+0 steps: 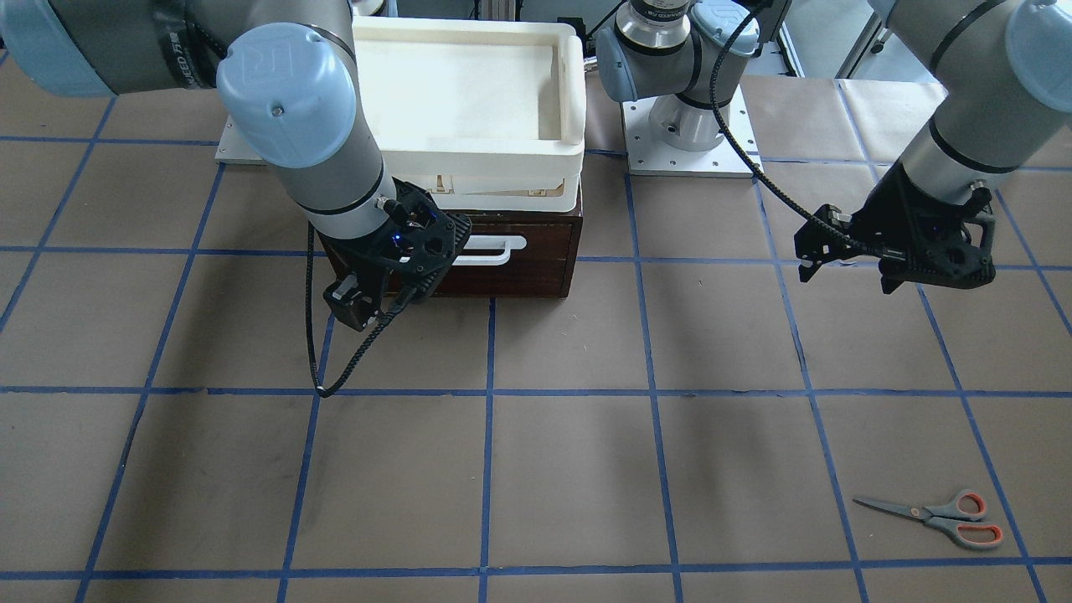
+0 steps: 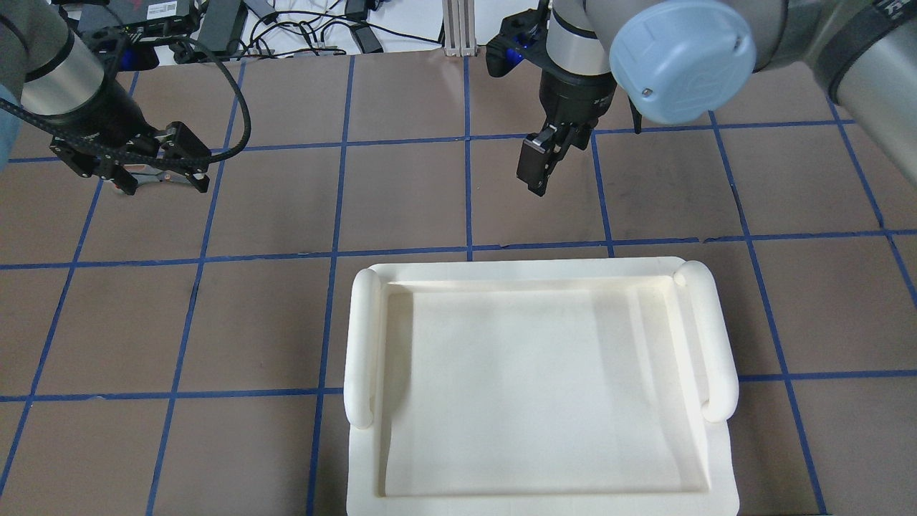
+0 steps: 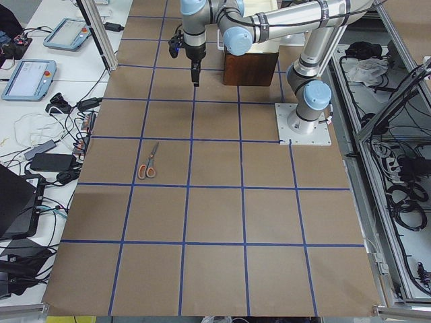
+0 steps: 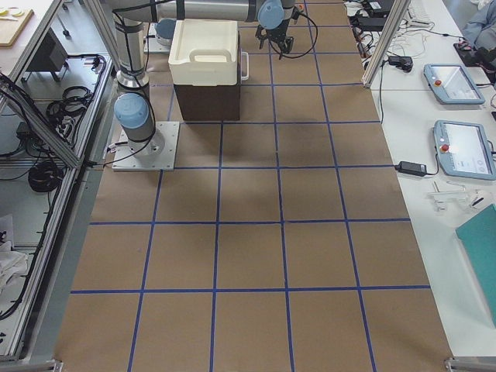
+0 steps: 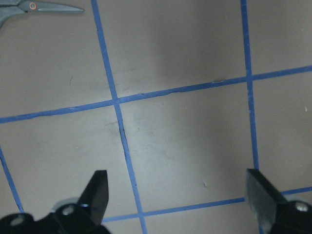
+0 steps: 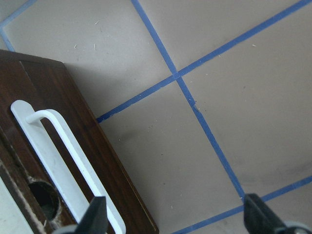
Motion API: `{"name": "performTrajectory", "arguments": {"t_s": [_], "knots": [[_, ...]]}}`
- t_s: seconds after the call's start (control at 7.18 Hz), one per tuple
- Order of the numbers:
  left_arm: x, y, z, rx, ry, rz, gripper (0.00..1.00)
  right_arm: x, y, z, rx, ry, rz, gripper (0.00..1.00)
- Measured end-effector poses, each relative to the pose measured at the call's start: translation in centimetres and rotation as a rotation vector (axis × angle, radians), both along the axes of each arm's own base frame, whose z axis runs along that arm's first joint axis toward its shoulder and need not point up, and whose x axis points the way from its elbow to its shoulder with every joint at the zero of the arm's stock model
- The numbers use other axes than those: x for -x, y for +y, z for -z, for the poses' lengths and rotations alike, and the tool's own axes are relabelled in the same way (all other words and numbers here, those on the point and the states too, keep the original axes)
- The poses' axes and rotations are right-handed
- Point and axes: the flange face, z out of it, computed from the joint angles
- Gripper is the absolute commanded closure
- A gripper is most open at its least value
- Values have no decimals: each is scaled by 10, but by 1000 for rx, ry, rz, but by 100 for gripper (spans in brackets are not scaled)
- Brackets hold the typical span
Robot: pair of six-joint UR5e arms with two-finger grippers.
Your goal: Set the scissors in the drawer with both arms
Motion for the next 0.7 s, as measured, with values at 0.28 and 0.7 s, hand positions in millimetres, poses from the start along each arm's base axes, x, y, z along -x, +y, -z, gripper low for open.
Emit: {"name": "performTrajectory", "arguments": {"t_s": [0.28,0.7], "knots": [[-31,-21,29,-5,1,183,0,2,-5,11,16,-14,-228,0],[-74,-49,74,14,-18,429,0,-18,9,48,-47,-7,-358,0]]}}
